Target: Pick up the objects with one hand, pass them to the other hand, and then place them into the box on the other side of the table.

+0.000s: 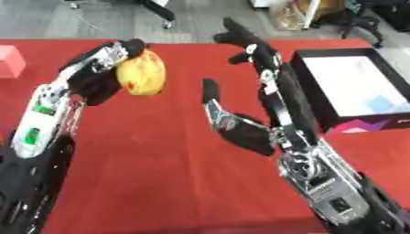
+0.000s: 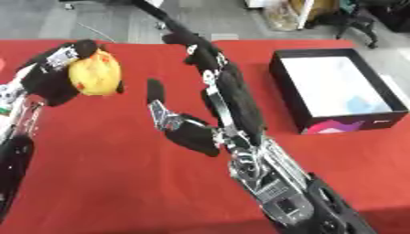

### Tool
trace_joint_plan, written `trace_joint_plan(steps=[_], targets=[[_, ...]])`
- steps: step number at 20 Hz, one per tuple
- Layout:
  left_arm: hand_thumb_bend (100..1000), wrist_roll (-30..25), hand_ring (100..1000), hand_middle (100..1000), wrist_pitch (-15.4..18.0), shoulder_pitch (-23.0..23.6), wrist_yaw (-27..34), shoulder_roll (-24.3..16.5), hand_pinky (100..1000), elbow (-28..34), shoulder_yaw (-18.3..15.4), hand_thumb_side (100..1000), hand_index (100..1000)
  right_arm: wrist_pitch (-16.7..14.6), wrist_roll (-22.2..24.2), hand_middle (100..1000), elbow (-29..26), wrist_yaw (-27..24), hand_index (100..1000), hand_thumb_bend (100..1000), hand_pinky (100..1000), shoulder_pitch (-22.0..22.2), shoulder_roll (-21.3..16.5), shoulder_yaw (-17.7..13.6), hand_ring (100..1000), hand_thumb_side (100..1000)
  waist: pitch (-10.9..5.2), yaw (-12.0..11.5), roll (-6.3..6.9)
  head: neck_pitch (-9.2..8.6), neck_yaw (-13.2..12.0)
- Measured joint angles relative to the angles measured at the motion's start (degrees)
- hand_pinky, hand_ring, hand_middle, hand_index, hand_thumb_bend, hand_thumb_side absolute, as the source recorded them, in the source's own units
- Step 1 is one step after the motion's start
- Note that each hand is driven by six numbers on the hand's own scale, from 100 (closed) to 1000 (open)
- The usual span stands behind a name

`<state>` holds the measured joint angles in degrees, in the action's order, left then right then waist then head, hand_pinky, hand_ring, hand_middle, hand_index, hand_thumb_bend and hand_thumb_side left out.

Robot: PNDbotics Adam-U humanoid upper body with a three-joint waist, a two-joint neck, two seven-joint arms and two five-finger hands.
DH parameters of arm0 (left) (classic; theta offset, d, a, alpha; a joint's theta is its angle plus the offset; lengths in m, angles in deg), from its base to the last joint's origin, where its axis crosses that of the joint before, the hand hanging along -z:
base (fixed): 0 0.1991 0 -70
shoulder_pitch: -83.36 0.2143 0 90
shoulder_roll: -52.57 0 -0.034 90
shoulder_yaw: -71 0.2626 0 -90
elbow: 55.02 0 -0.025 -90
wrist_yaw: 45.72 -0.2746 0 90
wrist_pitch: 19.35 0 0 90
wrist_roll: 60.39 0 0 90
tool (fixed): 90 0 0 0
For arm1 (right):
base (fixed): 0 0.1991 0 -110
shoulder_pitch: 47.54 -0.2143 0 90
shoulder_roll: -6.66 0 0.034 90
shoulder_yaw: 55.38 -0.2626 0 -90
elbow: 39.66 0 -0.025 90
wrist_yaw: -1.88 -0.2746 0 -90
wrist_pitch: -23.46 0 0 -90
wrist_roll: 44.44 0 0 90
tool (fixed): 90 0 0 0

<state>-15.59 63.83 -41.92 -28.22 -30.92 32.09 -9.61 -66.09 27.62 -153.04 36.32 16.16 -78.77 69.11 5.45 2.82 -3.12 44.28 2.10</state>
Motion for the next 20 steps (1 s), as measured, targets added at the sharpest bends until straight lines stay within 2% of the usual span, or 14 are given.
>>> trace_joint_plan(steps=[9,20], targets=[[100,-1.7,370,286,1.7,-0.6,-3.3,0.0,537,-2.9,1.5,704,393,-0.6,6.0,809,0.0,1.9,971,133,714,-2.1,-2.2,0.9,860,337,-0.01,-0.1,0.05,0.0,-1.5],[100,-2.5,372,288,2.3,-2.2,-3.7,1.0,536,-4.5,2.7,701,393,-3.3,9.5,834,0.0,3.6,946,187,752,-4.5,-4.3,2.6,865,305,-0.01,-0.5,0.17,0.0,-1.6]])
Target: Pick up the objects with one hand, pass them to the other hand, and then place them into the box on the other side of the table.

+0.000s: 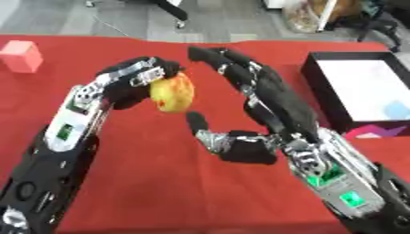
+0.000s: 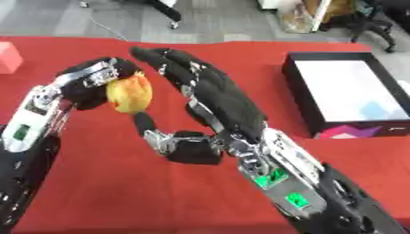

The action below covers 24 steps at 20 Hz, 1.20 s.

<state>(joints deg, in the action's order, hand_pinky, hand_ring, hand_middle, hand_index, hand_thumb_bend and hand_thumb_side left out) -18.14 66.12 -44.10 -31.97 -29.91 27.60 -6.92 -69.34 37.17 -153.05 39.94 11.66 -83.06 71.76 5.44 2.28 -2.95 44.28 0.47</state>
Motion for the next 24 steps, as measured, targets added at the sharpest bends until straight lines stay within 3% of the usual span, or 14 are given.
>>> trace_joint_plan(steps=[5,7,9,10,11,12,13,19,24], targets=[[100,-0.5,373,288,-0.4,-1.2,0.8,0.0,536,0.0,0.9,696,393,-0.1,-2.6,828,0.0,0.6,912,196,756,-0.5,-1.1,0.6,859,289,0.0,-0.3,0.0,0.0,0.1],[100,-0.8,373,287,-0.3,-1.7,1.0,0.0,536,0.0,1.4,693,392,0.3,-4.2,784,0.0,1.0,871,195,713,-0.8,-1.6,0.8,814,283,0.0,-0.4,0.0,0.0,0.1],[100,-1.1,373,287,-0.2,-2.1,1.1,0.0,537,0.0,1.9,692,392,0.8,-5.8,705,0.0,1.2,800,190,611,-1.0,-2.2,1.1,741,277,0.0,-0.5,0.01,0.0,0.1],[100,-1.3,374,287,-0.1,-2.3,1.1,0.0,536,0.0,2.2,691,392,1.2,-6.4,628,0.0,1.4,734,175,516,-1.0,-2.4,1.1,676,262,0.0,-0.5,0.01,0.0,0.1],[100,-1.4,374,287,0.0,-2.5,1.1,-0.1,536,0.0,2.4,691,392,1.6,-7.1,603,0.0,1.6,715,171,498,-1.0,-2.6,1.2,661,257,0.01,-0.5,0.01,0.0,0.1],[100,-1.6,374,287,0.2,-2.6,1.1,-0.1,537,0.0,2.6,686,392,2.1,-7.6,519,0.0,1.7,651,166,431,-1.0,-2.8,1.2,605,250,0.01,-0.5,0.02,0.0,0.1],[100,-1.7,374,287,0.3,-2.8,1.1,-0.1,537,-0.1,2.8,685,392,2.5,-8.0,506,0.0,2.0,638,168,417,-1.0,-3.0,1.2,596,253,0.01,-0.5,0.02,0.0,0.1],[100,-2.7,375,287,1.6,-4.3,1.1,-0.9,537,-0.8,4.0,678,391,3.3,-5.2,503,0.0,5.2,631,179,431,-1.0,-3.5,2.2,604,259,0.02,-0.6,0.07,0.0,0.3],[100,-3.0,375,287,2.3,-4.4,1.1,-1.1,537,-1.1,4.4,668,391,2.7,-0.7,585,0.0,6.4,700,197,514,-1.0,-3.6,2.8,696,292,0.02,-0.6,0.11,0.0,0.5]])
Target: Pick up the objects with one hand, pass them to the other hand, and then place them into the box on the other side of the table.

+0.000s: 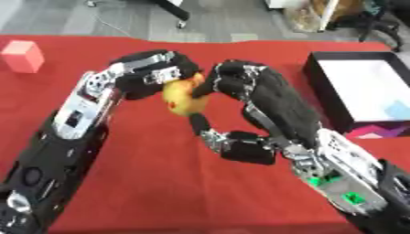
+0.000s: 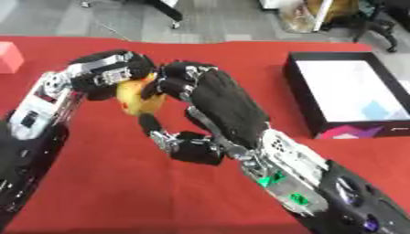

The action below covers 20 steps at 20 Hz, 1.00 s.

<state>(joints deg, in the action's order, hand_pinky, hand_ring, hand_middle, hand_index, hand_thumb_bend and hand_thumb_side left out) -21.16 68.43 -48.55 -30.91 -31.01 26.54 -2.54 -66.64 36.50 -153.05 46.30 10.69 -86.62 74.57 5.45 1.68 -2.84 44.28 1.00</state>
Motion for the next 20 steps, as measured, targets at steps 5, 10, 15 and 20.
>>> trace_joint_plan(steps=[5,10,15,20], targets=[[100,0.4,376,287,0.5,0.0,-0.1,-0.5,537,-0.3,-0.4,666,391,-0.8,4.0,663,0.0,1.0,747,218,564,0.0,0.0,0.0,746,319,0.0,0.0,0.0,0.0,0.0],[100,0.9,377,287,0.9,0.0,-0.6,-0.7,537,-0.9,-0.9,668,390,-1.4,5.7,723,0.0,2.2,803,238,611,0.0,0.0,-0.1,766,333,0.0,0.0,-0.01,0.0,0.1],[100,1.2,377,288,0.9,0.0,-0.7,-1.0,536,-1.1,-1.0,677,390,-1.5,5.9,732,0.0,4.1,807,242,621,0.0,0.0,-0.4,763,333,0.0,0.1,-0.01,0.0,0.1],[100,1.6,378,288,0.5,0.0,-0.5,-1.0,536,-1.1,-1.1,676,390,-1.5,5.3,733,0.0,6.4,799,248,633,0.0,0.0,-0.5,751,329,0.0,0.2,0.03,0.0,0.3]])
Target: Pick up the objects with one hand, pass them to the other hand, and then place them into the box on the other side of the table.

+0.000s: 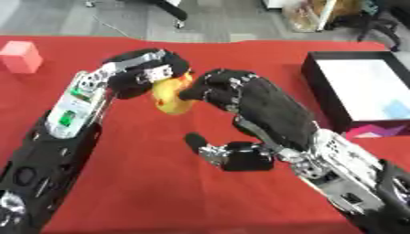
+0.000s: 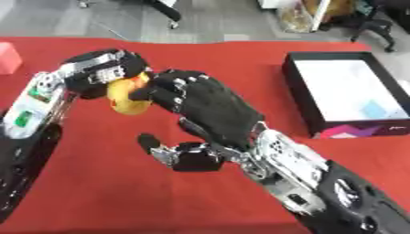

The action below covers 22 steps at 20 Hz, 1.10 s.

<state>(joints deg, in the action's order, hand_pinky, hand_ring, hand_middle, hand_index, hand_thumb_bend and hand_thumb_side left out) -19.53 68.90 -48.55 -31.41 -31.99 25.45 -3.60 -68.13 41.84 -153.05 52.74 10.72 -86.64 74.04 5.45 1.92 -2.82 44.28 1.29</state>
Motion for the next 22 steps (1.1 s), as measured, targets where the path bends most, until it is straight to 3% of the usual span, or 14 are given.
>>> trace_joint_plan(steps=[12,22], targets=[[100,0.3,380,289,-0.9,0.0,0.2,0.0,535,-0.3,-0.2,694,399,-2.2,-4.5,758,0.0,14.2,792,288,687,-0.6,0.0,-1.3,729,298,0.0,0.3,0.22,0.0,0.4],[100,-0.2,381,290,-2.4,-0.1,1.1,0.0,534,-0.5,-0.1,708,400,-1.5,-5.3,770,0.0,17.5,804,283,690,-0.5,-0.2,-0.6,733,282,0.0,0.3,0.23,0.0,0.9]])
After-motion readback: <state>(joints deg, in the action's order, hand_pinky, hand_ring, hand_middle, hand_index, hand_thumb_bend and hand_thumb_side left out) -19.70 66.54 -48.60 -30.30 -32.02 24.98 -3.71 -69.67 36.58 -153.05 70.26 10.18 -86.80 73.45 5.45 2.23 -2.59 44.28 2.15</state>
